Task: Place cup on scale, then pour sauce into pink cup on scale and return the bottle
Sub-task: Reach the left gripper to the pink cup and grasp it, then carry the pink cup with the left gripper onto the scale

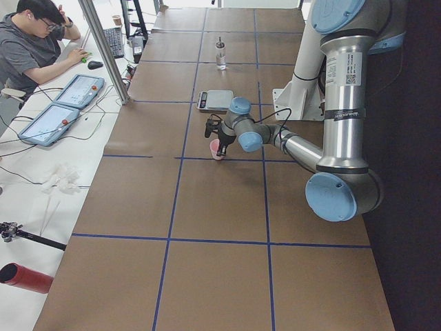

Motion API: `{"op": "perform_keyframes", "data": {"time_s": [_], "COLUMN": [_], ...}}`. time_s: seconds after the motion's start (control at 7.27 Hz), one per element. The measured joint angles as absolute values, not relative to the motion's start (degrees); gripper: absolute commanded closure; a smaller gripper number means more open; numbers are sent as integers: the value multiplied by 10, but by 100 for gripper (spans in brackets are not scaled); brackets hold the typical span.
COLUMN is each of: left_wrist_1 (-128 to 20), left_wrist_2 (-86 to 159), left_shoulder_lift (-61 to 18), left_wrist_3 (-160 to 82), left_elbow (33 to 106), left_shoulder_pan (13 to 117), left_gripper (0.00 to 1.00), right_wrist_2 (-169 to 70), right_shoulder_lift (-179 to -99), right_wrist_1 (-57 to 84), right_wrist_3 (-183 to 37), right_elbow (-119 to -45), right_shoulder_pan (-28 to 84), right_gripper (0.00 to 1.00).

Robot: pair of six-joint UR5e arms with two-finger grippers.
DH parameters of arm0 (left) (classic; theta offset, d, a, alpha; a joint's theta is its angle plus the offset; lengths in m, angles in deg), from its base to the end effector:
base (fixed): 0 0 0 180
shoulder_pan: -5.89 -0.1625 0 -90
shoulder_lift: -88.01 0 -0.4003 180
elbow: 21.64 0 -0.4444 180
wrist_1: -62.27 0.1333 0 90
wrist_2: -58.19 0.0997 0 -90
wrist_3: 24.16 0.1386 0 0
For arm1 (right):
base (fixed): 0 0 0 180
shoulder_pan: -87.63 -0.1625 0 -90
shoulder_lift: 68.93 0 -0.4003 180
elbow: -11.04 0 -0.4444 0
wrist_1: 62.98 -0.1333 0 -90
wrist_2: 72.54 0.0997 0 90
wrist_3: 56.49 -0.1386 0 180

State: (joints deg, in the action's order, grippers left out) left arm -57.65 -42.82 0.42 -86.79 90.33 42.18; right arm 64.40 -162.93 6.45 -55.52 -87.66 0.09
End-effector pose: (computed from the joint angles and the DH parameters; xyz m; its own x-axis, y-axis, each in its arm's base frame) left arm 0.3963 -0.4235 0.4263 0.6784 0.0617 -0.7321 0.1713 0.9557 0.2393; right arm 0.0086 -0.5464 0.5684 0.6680 -0.3562 0.6534 0.0501 0.8976 0.4380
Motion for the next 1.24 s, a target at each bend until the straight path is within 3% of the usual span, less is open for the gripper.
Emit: {"op": "perform_keyframes", "data": {"time_s": [0.55, 0.96, 1.24], "left_wrist_1": [-509, -305, -276], "left_wrist_2": [-437, -447, -447], "left_shoulder_lift": [-44, -249, -354], "left_wrist_3": [-862, -870, -921], "left_elbow": [936, 934, 870], "left_shoulder_pan": [421, 408, 388], "left_gripper": [100, 100, 100], "right_wrist_2": [644, 644, 644], "right_shoulder_lift": [-1630, -1630, -1630], "right_wrist_1": [64, 64, 64], "right_wrist_3": [-555, -555, -556], "right_elbow": [-878, -878, -878], "right_shoulder_pan": [1, 1, 1], "right_gripper": [0, 0, 0]}}
